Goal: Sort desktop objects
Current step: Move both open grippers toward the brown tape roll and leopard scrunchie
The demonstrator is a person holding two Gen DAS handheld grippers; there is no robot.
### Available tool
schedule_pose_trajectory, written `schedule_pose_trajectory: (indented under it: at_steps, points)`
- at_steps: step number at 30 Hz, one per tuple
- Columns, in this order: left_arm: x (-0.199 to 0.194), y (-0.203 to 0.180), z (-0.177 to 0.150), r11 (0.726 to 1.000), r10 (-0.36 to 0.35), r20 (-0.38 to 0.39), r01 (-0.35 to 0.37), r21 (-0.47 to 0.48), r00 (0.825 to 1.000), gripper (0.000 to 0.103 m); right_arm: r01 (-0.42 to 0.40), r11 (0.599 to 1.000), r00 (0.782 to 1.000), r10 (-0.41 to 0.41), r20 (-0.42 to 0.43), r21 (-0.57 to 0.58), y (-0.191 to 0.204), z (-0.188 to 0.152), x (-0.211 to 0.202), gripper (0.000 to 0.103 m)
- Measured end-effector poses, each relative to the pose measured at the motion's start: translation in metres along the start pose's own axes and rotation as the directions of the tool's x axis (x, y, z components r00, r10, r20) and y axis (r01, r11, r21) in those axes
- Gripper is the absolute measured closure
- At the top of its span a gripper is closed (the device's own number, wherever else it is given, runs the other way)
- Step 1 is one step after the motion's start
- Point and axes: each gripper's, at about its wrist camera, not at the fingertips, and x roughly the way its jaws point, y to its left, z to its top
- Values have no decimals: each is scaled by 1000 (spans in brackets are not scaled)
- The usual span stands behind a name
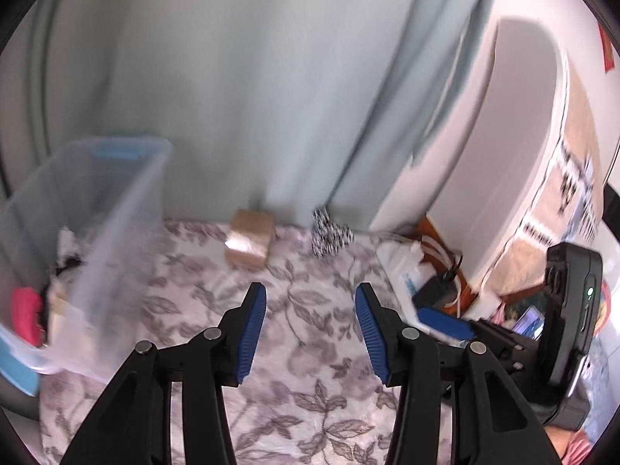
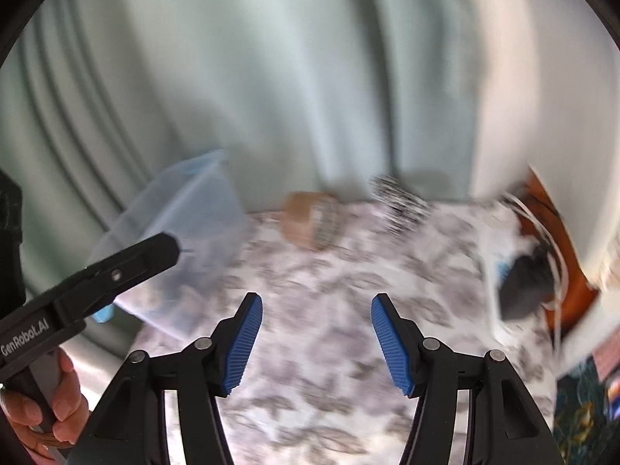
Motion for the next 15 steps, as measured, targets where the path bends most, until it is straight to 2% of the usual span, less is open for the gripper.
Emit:
schedule_pose_trajectory:
  at_steps: [6,11,15]
  points:
    - [55,-4,-12,997,77,-68,-75,23,995,54,13,997,998,-8,-59,79,-39,-10,21,40]
    - [95,11,-11,989,147,-122,-144,34,982,54,7,997,996,0,-91,72,-47,-6,44,40]
    - [119,29,-2,983,182,-135,-181,14,974,53,17,998,994,-10,-111,60,-52,5,66,40]
